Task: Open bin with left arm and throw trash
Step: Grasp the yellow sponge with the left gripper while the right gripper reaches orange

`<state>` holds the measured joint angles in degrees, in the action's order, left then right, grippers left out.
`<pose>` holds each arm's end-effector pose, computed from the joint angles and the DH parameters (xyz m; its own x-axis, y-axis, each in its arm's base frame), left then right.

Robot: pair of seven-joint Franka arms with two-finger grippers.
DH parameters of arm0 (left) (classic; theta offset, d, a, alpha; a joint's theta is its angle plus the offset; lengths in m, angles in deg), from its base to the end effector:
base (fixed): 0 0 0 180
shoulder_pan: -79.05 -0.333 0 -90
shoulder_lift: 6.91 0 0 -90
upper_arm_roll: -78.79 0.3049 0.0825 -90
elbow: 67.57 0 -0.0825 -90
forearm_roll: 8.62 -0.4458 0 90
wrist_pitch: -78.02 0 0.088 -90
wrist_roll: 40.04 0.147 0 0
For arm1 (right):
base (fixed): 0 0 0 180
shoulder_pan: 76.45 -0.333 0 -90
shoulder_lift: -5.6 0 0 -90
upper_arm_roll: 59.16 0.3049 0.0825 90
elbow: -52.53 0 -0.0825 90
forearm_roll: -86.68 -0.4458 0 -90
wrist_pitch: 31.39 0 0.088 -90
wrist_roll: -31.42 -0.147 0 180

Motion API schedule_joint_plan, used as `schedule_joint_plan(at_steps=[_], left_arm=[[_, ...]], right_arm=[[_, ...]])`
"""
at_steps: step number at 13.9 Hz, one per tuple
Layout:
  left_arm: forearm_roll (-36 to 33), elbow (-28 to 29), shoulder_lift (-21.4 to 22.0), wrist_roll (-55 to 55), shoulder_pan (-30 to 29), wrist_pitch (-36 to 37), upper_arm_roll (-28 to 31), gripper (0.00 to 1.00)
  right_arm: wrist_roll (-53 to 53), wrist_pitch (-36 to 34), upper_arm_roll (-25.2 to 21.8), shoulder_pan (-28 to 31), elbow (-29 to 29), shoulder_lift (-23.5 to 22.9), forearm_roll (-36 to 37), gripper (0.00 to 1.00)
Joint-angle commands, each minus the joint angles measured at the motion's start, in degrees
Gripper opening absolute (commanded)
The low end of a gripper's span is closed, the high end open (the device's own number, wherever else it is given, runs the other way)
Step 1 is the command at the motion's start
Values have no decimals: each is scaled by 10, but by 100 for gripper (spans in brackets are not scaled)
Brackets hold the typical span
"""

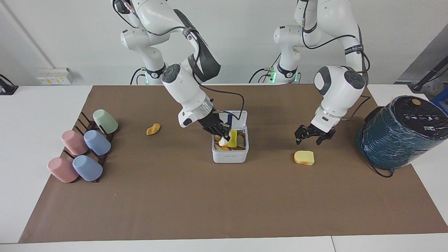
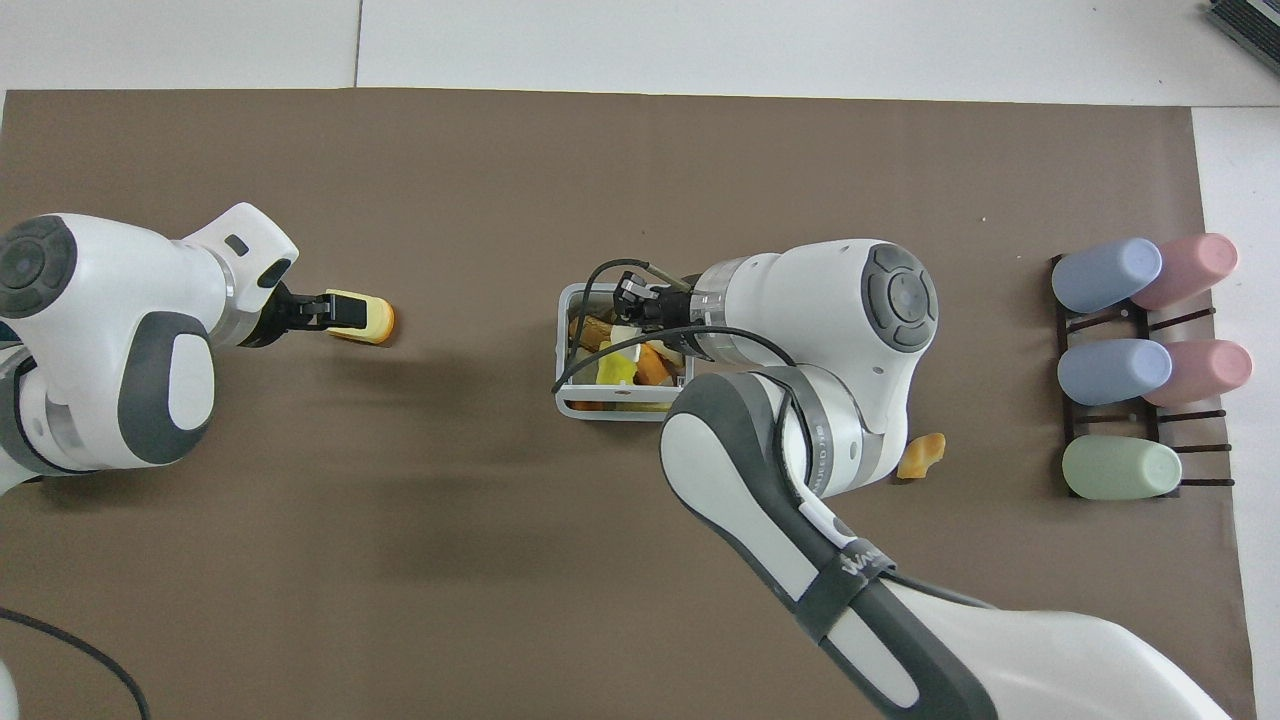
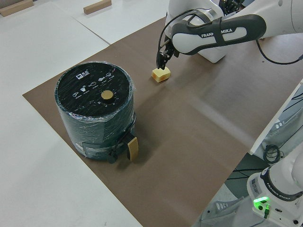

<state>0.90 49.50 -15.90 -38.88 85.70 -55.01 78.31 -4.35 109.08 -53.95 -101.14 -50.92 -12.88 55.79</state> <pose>0.6377 -0.0877 0.2909 0.9927 -0.0303 0.1163 -0.0458 -0.9901 0.1327 0.6270 0.3722 0.3233 0.8957 -0.4345 -0.0950 -0.4205 -0.7576 -0.4992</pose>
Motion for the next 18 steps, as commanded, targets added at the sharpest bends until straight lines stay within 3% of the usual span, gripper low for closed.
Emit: schedule_joint_plan(at_steps=[1, 5, 11, 13, 15, 16, 18], left_arm=[[0, 25, -16, 9, 0, -57, -6, 100], [0, 26, -56, 9, 7, -122, -7, 100], [0, 26, -81, 13, 7, -155, -6, 99], [0, 26, -81, 12, 7, -152, -7, 52], [0, 24, -81, 13, 7, -149, -7, 12], [0, 20, -81, 13, 7, -147, -6, 0], [0, 14, -82, 13, 7, -146, -7, 0]], right_arm=[[2, 0, -1, 8, 10, -7, -9, 100], [1, -4, -2, 13, 12, 12, -6, 100], [-9, 2, -3, -8, 12, 16, -1, 100], [-8, -12, -12, 9, 9, 34, 43, 100], [1, -52, -13, 58, 11, 58, 138, 100], [10, -76, -12, 90, 11, 71, 182, 100], [80, -142, -13, 122, 5, 87, 235, 100]])
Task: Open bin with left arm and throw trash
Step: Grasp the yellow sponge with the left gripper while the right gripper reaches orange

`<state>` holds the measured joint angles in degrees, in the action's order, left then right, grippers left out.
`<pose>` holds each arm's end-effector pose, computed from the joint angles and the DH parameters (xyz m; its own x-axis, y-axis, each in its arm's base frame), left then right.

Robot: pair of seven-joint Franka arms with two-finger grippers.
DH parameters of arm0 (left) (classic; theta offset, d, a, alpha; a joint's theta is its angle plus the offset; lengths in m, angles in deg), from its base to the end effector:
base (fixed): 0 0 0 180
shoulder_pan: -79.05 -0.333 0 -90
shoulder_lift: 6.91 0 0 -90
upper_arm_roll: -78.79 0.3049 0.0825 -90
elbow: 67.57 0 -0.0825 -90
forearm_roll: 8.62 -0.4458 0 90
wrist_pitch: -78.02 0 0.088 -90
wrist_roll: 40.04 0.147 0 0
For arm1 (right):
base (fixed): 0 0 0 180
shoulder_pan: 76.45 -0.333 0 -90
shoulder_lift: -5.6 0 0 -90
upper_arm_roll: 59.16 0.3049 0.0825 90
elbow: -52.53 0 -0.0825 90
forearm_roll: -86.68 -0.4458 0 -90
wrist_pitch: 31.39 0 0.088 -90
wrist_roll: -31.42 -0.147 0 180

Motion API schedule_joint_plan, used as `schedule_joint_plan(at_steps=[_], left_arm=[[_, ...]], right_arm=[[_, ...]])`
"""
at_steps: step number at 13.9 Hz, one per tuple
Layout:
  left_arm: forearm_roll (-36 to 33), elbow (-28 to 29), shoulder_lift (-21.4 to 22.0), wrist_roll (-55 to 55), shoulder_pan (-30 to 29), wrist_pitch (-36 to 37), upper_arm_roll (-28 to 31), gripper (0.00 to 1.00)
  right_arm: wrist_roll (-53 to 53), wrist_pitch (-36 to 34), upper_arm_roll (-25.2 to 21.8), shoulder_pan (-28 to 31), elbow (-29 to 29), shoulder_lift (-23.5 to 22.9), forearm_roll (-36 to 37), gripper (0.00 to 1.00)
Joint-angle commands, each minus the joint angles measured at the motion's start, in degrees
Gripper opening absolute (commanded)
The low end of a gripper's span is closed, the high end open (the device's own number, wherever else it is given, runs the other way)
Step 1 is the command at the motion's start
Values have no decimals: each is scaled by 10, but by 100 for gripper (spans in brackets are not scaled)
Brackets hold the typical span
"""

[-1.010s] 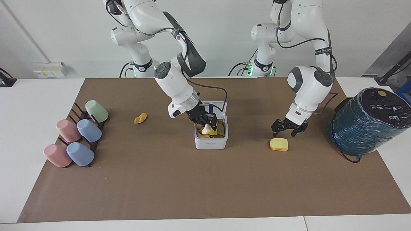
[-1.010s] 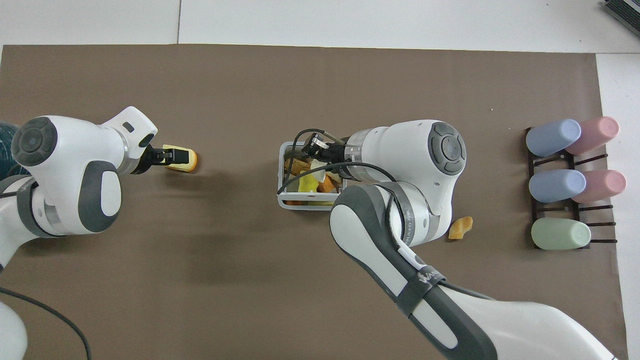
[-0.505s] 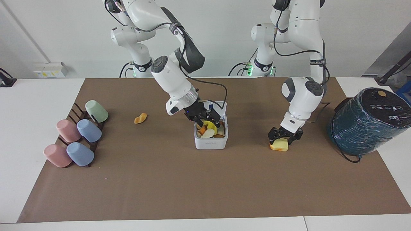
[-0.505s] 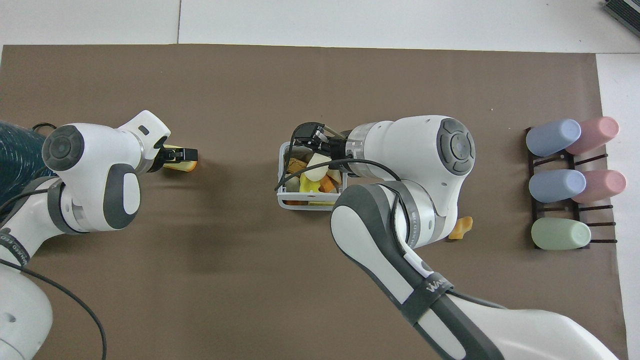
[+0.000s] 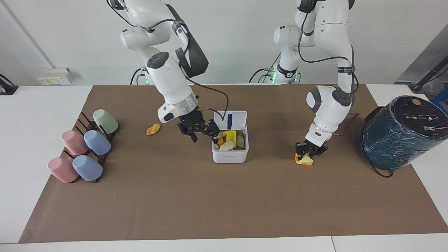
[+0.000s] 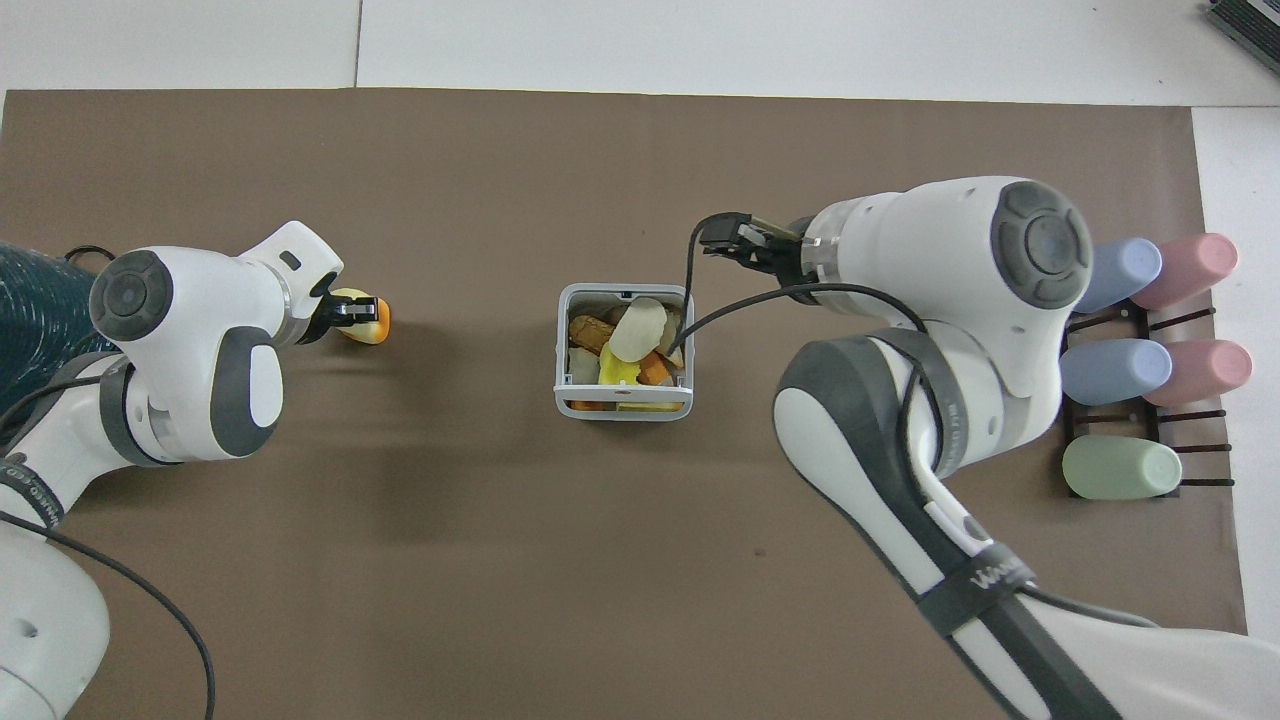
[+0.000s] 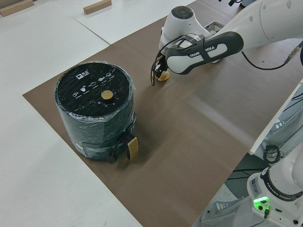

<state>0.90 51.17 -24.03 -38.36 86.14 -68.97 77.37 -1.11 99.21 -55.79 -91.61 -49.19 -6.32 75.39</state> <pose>0.6457 -0.0978 0.2105 0.9817 -0.0335 0.1876 -0.0562 -0.9916 0.1169 0.6728 0.2350 0.3975 0.9223 -0.3631 0.1323 -0.3091 -0.8987 -0.3113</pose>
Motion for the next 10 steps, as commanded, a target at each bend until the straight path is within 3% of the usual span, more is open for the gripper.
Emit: schedule_joint_plan(at_steps=[1, 3, 7, 10], left_arm=[[0, -11, 0, 7, 3, 4, 4, 0], [0, -29, -1, 7, 2, 27, 4, 0], [1, -41, 0, 7, 2, 40, 4, 0], [1, -102, 1, 4, -1, 146, 4, 0]], right_arm=[[89, -72, 6, 42, -21, 28, 56, 100], [148, -90, 6, 72, -64, 50, 76, 100], [151, -90, 6, 113, -182, 105, 113, 100], [151, -69, 7, 139, -276, 143, 113, 100]])
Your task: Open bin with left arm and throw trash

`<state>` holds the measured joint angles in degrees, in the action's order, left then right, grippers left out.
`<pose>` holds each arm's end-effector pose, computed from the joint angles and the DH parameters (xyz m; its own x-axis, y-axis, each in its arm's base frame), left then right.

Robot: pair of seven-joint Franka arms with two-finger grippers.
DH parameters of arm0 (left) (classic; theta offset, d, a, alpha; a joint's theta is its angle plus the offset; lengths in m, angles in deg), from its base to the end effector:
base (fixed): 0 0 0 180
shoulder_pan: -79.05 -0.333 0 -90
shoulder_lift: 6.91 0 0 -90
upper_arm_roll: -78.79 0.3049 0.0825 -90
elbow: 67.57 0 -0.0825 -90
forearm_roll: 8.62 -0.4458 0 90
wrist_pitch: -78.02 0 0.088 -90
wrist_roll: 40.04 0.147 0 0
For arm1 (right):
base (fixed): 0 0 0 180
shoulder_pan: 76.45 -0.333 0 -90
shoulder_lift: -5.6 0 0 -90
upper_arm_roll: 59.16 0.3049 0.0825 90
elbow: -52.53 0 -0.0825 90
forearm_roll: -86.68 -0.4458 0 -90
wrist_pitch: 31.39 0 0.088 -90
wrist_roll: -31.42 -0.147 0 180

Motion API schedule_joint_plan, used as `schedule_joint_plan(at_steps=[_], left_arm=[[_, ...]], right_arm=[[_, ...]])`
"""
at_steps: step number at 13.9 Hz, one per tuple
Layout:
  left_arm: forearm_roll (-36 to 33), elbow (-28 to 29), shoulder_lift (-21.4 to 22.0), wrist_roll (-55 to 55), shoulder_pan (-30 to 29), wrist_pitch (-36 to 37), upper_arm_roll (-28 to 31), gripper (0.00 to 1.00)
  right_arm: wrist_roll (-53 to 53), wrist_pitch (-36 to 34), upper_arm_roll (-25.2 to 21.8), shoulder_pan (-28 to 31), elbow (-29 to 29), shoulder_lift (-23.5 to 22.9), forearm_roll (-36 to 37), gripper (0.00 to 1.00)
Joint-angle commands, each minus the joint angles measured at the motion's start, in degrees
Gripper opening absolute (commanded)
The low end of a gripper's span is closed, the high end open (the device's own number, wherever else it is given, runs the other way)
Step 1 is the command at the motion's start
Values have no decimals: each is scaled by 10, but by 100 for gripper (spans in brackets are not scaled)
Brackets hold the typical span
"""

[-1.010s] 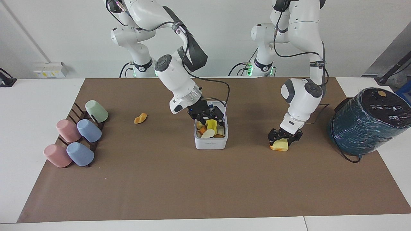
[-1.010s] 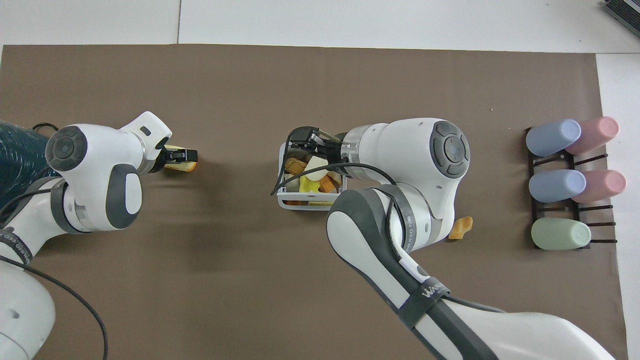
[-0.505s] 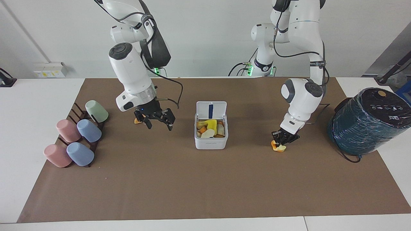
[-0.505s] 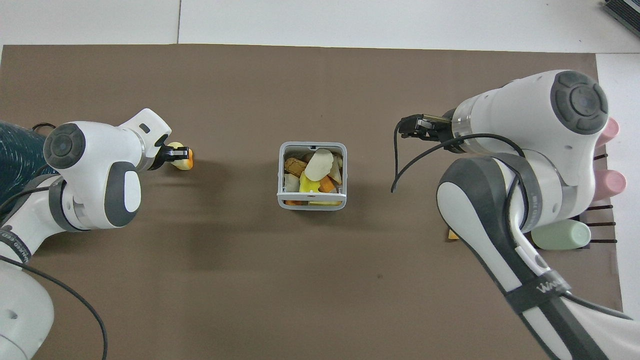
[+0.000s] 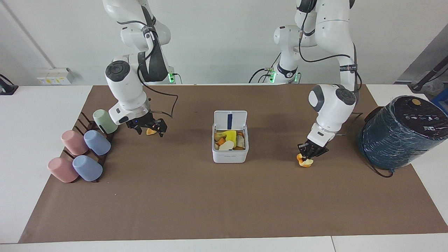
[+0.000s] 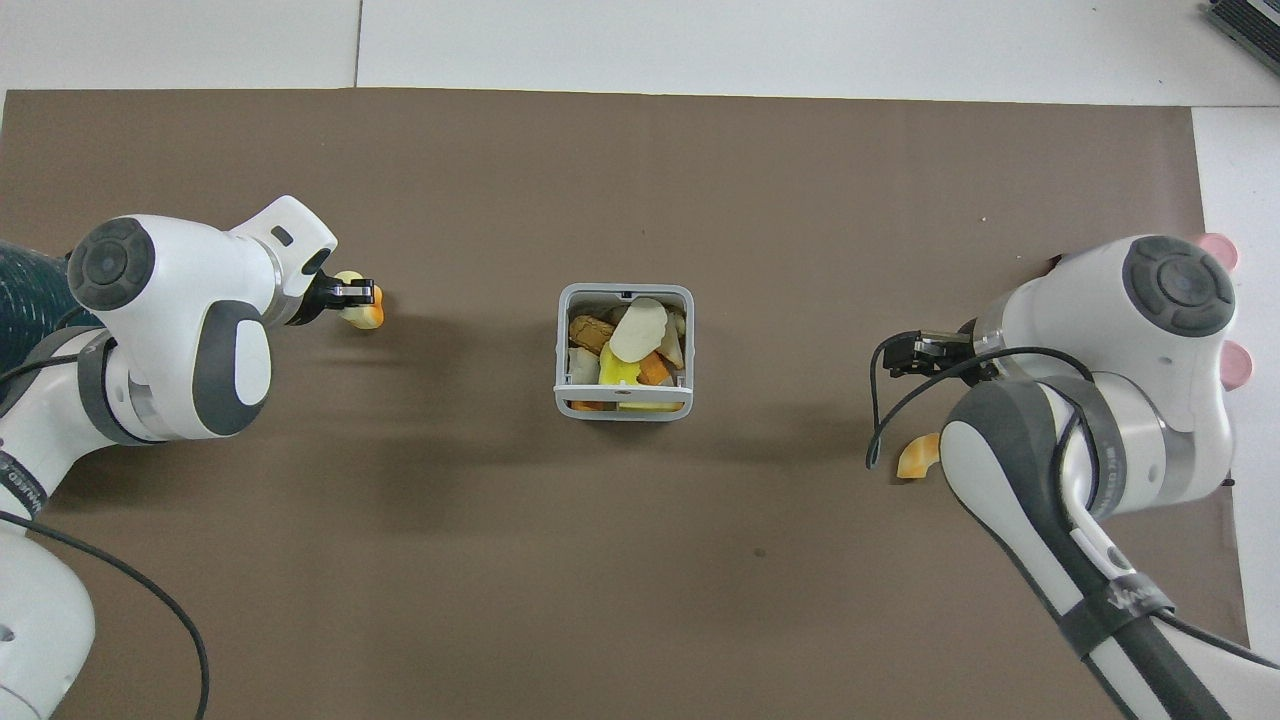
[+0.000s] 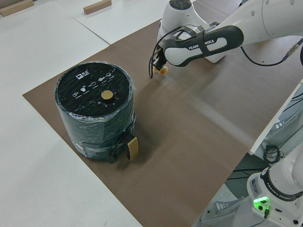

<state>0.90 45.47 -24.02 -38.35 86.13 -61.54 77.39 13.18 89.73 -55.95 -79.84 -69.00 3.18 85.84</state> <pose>0.6656 -0.1039 0.2455 0.9862 -0.0470 0.1585 -0.0679 -0.9893 0.1289 0.5878 0.0692 0.3025 0.9765 -0.2092 -0.0514 -0.2094 -0.9778 0.0017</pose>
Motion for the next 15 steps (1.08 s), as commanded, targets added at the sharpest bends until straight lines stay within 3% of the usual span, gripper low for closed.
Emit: schedule_joint_plan(at_steps=[1, 3, 6, 13, 14, 15], left_arm=[[0, -62, 1, 3, -1, 108, 4, 0], [-8, -91, 4, 2, 1, 175, 9, 0], [-105, -150, 4, -62, 6, 272, 4, 0], [-127, -254, 9, -67, 14, 426, 6, 0], [-126, -269, 9, -66, 13, 440, 5, 0], [-124, -279, 9, -66, 13, 455, 4, 0]], right_arm=[[6, 39, 8, 24, -101, 53, 8, 100], [1, 72, 8, 47, -137, 53, -2, 100], [7, 103, 8, 61, -157, 44, -80, 100], [12, 142, 9, 48, -199, 34, -117, 100], [13, 147, 9, 40, -206, 34, -117, 89], [14, 147, 9, 38, -206, 31, -117, 62]])
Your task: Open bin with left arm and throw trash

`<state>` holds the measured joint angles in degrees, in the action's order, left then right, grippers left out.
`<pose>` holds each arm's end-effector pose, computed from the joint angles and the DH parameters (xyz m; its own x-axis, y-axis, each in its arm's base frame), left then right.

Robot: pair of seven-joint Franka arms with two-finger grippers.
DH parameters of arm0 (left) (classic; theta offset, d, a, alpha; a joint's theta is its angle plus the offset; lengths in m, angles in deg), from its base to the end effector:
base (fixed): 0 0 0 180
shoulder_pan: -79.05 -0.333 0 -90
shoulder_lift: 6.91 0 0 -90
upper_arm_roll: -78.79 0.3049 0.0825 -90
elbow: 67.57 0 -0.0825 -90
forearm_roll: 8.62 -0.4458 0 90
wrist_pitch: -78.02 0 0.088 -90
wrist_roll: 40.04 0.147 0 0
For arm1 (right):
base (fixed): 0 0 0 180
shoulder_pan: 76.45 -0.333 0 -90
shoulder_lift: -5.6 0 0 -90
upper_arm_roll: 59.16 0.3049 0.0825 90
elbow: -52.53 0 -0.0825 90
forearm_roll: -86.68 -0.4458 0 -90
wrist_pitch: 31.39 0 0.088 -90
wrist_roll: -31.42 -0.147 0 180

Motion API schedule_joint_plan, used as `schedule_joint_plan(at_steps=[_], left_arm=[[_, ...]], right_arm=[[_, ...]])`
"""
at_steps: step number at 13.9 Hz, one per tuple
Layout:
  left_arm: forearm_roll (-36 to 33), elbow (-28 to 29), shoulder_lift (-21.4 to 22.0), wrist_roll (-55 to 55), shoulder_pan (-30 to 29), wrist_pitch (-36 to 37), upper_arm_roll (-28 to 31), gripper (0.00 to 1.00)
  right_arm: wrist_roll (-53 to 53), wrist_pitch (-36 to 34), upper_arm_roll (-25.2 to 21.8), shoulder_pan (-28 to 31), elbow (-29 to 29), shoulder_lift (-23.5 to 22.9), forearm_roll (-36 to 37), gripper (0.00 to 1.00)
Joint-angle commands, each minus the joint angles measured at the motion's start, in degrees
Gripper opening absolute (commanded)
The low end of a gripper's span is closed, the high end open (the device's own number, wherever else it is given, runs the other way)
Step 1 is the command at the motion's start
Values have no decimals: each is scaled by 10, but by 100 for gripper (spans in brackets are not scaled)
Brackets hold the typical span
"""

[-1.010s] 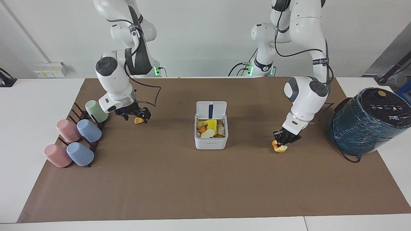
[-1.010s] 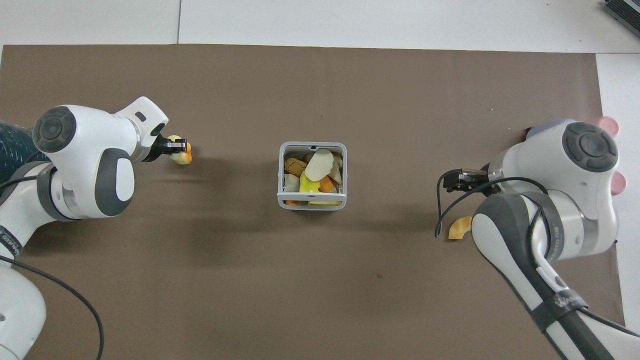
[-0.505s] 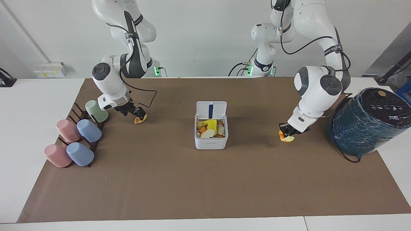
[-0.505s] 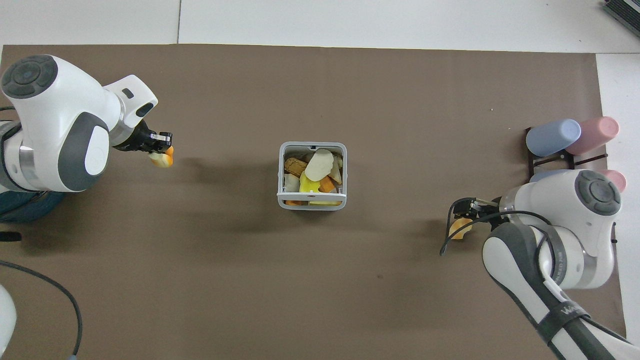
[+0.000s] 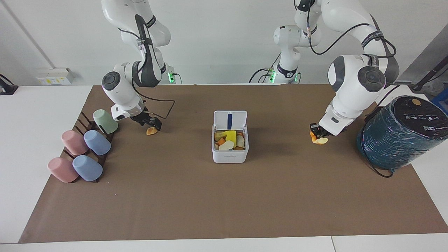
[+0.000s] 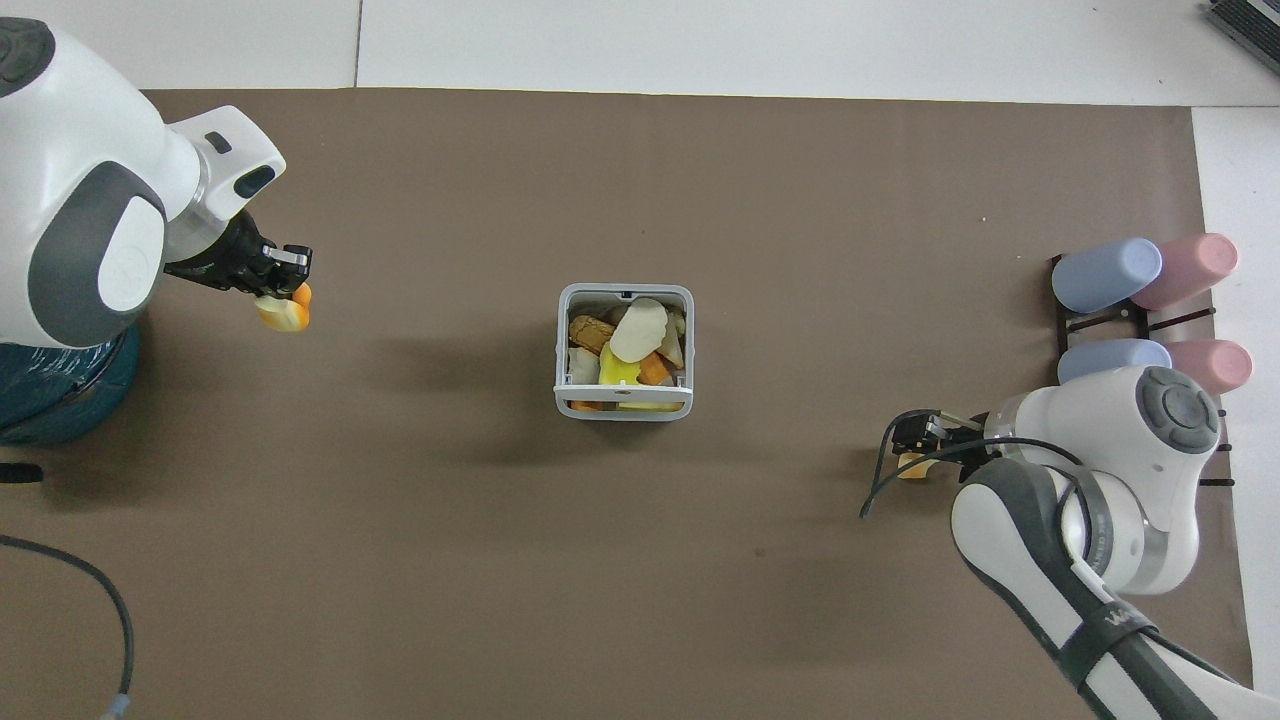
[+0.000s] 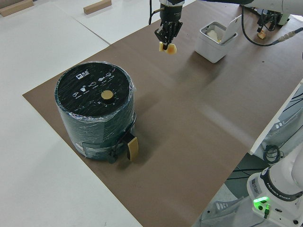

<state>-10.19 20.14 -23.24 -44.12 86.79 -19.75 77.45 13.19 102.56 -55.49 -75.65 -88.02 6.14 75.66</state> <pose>0.6810 -0.1039 0.4186 0.9902 -0.0897 -0.1075 -0.0932 -0.9953 -0.0277 0.5009 0.0336 0.1952 0.9099 -0.3881 -0.1463 -0.4020 -0.9121 -0.0805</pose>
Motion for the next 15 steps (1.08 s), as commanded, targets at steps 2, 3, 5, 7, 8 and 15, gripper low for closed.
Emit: schedule_joint_plan(at_steps=[2, 3, 5, 7, 8, 15], left_arm=[[-12, -39, 2, -8, 6, 56, 4, 0], [-11, -40, 2, -8, 6, 57, 3, 0], [-8, -42, 2, -8, 6, 60, 2, 0], [-7, -42, 2, -8, 6, 60, 1, 0], [-6, -42, 2, -9, 6, 59, 1, 0], [7, -42, 3, -23, 11, 50, -2, 0]], right_arm=[[13, 19, 6, -5, -16, -2, -16, 0], [12, 19, 6, -5, -13, -3, -16, 0], [7, 18, 8, -5, 3, -8, -16, 0], [2, 6, 10, -7, 43, -13, -16, 0], [-4, -8, 9, -24, 65, -13, -16, 0], [-124, -77, 13, -85, 325, -89, -172, 0]])
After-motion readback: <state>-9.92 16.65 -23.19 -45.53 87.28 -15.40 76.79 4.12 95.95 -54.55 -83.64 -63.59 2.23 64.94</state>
